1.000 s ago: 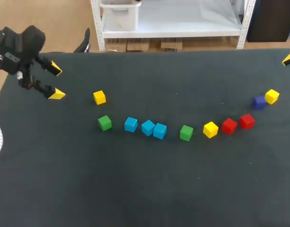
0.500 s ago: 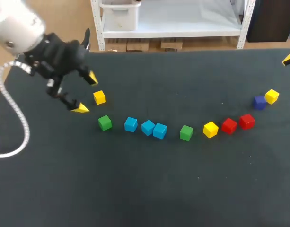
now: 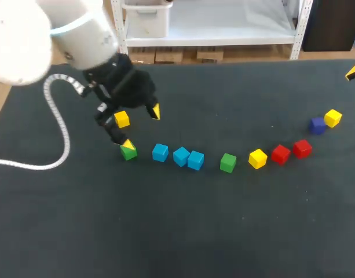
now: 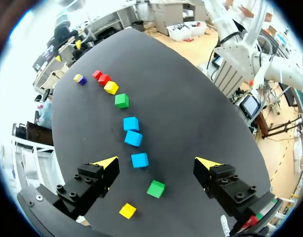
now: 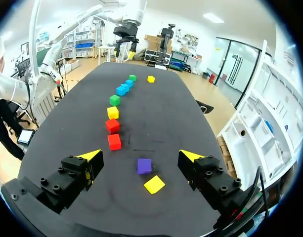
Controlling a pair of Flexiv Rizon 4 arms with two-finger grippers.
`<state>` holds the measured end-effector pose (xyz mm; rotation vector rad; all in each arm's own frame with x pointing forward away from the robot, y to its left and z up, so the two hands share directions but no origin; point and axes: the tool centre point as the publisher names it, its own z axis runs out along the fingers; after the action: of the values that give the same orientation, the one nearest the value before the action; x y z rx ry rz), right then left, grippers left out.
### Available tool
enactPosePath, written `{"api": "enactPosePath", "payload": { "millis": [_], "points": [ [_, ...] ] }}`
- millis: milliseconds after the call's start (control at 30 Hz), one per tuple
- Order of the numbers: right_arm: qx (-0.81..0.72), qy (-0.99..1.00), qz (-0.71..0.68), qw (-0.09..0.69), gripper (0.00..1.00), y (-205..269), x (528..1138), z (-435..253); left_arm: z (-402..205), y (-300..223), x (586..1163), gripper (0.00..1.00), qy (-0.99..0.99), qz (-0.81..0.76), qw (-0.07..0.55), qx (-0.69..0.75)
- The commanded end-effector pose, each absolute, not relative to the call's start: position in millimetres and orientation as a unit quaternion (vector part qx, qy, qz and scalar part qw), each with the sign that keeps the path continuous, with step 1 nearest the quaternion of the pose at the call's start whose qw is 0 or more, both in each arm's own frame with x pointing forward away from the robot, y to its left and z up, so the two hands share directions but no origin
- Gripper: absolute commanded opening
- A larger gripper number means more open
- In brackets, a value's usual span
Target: Place the blue cubes, place green cubes on the blue cubes, place the yellow cubes on the green cubes, then place the red cubes on the yellow cubes, and place purple cube on the red cubes.
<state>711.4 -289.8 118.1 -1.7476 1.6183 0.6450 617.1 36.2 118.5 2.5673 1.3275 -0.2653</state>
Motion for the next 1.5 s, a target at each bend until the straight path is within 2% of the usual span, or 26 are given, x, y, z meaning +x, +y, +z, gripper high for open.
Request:
{"api": "enactPosePath", "payload": {
  "millis": [33,567,967,1033,1167,1333,1500],
  "points": [
    [-0.668,0.619,0.245,0.332,1.0,-289,709,118,107,16,625,1.0,0.441,-0.095,0.054,0.891],
    [-0.668,0.619,0.245,0.332,1.0,-289,709,118,66,-27,623,1.0,0.366,-0.045,-0.003,0.93],
    [-0.668,0.619,0.245,0.332,1.0,-289,709,118,44,-37,638,1.0,0.342,-0.049,0.001,0.938],
    [-0.668,0.619,0.245,0.332,1.0,-289,709,118,41,-38,641,0.95,0.341,-0.049,0.001,0.939],
    [-0.668,0.619,0.245,0.332,1.0,-289,709,118,36,-39,647,0.98,0.342,-0.048,0.002,0.938],
    [-0.668,0.619,0.245,0.332,1.0,-289,709,118,28,-40,653,0.94,0.347,-0.05,0.001,0.937],
    [-0.668,0.619,0.245,0.332,1.0,-289,709,118,20,-40,655,0.96,0.349,-0.052,-0.002,0.936]
  ]
}}
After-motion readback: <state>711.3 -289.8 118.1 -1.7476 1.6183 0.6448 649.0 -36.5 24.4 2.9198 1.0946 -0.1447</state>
